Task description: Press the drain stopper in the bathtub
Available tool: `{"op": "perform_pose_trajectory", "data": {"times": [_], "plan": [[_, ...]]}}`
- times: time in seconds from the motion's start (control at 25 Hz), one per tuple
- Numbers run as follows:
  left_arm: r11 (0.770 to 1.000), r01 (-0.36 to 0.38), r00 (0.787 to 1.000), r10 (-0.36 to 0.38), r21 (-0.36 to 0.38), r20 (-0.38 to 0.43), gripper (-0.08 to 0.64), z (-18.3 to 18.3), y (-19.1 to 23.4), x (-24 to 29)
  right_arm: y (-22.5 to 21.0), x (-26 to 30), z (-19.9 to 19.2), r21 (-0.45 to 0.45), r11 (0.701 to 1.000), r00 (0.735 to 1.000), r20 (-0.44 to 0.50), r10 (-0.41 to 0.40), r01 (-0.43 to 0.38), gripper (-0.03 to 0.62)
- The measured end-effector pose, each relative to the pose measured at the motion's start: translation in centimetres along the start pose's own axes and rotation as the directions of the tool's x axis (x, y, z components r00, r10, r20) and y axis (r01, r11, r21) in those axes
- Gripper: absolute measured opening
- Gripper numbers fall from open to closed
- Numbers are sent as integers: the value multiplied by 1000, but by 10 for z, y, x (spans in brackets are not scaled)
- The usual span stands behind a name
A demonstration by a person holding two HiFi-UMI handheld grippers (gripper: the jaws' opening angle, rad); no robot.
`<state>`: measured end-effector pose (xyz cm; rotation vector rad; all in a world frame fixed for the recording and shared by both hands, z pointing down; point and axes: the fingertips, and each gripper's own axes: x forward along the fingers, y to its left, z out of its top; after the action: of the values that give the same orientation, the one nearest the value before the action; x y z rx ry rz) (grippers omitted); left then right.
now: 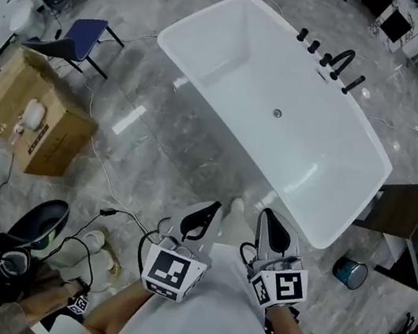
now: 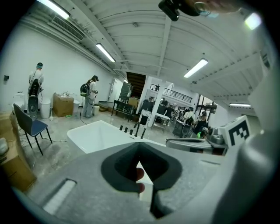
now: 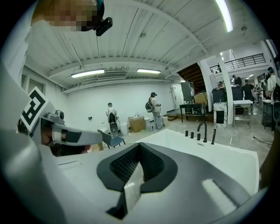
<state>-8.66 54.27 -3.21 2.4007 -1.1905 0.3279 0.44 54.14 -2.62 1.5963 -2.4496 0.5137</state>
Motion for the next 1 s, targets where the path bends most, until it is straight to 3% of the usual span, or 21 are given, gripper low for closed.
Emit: {"op": "perform_pose_trajectory", "data": {"times": [0.32,0.52,0.8,1.0], "plan": [[1000,10,999,-10,-3,-40,0,22,27,56,-26,84,13,-7,996,995,-52,84,-84,-6],[1000,-9,996,7,-22,-87,0,50,65,124,-70,155,30,25,995,992,-69,101,-100,-6],[999,-25,995,27,28,-100,0,114,104,219,-133,245,54,52,991,986,-106,125,-120,-6],[999,-40,985,38,-5,-170,0,121,134,289,-191,303,65,42,995,986,-138,96,-91,-1]]}}
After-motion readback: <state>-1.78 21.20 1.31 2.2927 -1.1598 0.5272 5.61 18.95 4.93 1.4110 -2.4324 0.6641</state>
